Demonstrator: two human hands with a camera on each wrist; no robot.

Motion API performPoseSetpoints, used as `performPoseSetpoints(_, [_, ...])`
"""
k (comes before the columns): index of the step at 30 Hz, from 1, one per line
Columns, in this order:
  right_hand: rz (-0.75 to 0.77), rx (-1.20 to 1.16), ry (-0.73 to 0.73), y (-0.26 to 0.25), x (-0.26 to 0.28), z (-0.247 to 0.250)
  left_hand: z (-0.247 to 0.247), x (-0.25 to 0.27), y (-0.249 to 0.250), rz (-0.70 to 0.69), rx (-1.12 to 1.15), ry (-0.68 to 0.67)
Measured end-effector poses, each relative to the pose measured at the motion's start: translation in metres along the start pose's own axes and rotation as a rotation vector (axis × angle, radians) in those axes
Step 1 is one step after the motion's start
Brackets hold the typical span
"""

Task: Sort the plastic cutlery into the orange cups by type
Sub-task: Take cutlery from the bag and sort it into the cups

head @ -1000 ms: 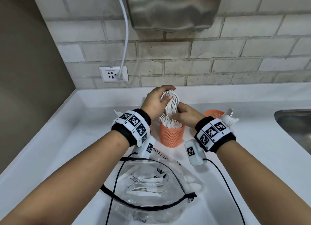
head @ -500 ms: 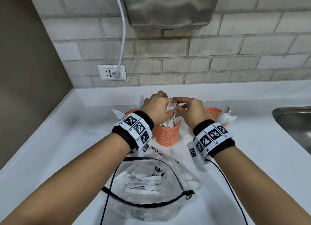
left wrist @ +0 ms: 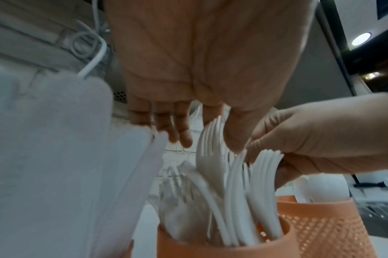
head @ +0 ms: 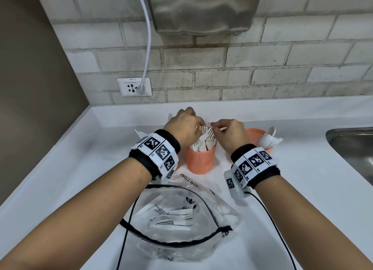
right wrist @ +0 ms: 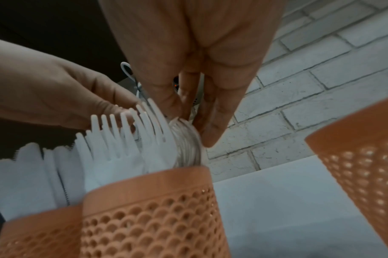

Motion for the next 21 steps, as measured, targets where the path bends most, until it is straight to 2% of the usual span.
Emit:
performPoseSetpoints(3, [0.032, 0.088, 0.026, 0.0, 0.003, 0.0, 0.004, -0.001, -0.004, 0.065, 0.156, 0.07])
performPoseSetpoints(7, [0.024, 0.071, 0.029, 0.0, 0.002, -0.003, -0.01, -0.003, -0.006, 0.114, 0.16, -0.063])
performPoseSetpoints(12, [0.011, 0.001, 0.041, 0.004, 0.008, 0.002, -0.014, 0.002, -0.005, 0.105, 0.102, -0.114])
performPoseSetpoints(14, [0.008, -0.079, 0.084, 0.004, 0.016, 0.007, -0.002, 0.011, -0.001, 0.069, 0.116, -0.084])
performPoseSetpoints(17, [0.081, -0.17, 0.127, -0.004, 0.037, 0.015, 0.022, 0.034, 0.007, 0.0, 0.186, 0.043])
performPoseSetpoints(19, [0.129, -0.216, 0.046, -0.014, 0.055, 0.016, 0.034, 0.054, 0.012, -0.03, 0.273, 0.101])
performPoseSetpoints(21, [0.181, -0.263, -0.126, -0.023, 0.074, 0.012, 0.039, 0.077, 0.016, -0.042, 0.343, 0.111])
Point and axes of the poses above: each hand's wrist, its own x-axis away from the middle knuckle, its own z-axis out of the back of the hand, y = z × x, the point moved 3 cm from there along -x, towards the middle knuckle, and after that the axes turned 1 degree about -x, right-handed, at the moved point
